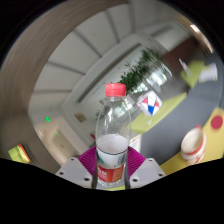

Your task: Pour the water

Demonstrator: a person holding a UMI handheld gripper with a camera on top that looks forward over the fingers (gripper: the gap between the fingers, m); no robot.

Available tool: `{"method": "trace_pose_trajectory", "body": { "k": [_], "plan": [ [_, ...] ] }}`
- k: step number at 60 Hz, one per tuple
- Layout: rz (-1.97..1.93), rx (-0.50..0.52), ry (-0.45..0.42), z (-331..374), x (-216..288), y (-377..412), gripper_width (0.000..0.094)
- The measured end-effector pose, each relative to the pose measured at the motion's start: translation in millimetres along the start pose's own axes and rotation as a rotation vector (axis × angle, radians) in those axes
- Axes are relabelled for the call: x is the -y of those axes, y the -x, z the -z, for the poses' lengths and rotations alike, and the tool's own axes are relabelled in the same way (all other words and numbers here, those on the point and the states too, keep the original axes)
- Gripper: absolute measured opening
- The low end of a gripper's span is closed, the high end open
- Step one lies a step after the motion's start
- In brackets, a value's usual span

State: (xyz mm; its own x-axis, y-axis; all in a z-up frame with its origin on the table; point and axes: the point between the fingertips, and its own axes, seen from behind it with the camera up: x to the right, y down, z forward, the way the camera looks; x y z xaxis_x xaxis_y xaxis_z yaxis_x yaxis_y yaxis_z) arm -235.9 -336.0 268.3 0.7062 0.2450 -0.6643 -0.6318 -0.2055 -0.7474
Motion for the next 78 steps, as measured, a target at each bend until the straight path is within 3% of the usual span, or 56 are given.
{"method": "trace_pose_trajectory", "body": {
  "k": [13,32,36,43,55,58,64,67,71,78],
  "plan": [
    [-0.83,0.253,0.023,2.7,25.5,2.8,0.0369],
    [-1.37,0.29,-0.066,9.6,19.8,-67.8,0.0367],
    [-1.359,0.282,-0.058,30.7,11.4,-62.7,0.0364],
    [-1.331,0.293,-0.026,9.1,24.5,-57.4,0.0365],
    [-0.941,0.277,0.032,18.0,45.0,-20.4,0.0364],
    [-0.766,0.273,0.007,45.8,64.9,-7.7,0.0366],
    [-0.362,0.229,-0.073,33.4,113.3,-0.3,0.0365],
    [-0.144,0.186,-0.119,66.5,136.9,-9.0,0.0369],
    [0.131,0.093,-0.172,45.2,167.3,-30.7,0.0368],
    [0.494,-0.073,-0.209,71.5,204.1,-89.5,0.037]
  ]
}}
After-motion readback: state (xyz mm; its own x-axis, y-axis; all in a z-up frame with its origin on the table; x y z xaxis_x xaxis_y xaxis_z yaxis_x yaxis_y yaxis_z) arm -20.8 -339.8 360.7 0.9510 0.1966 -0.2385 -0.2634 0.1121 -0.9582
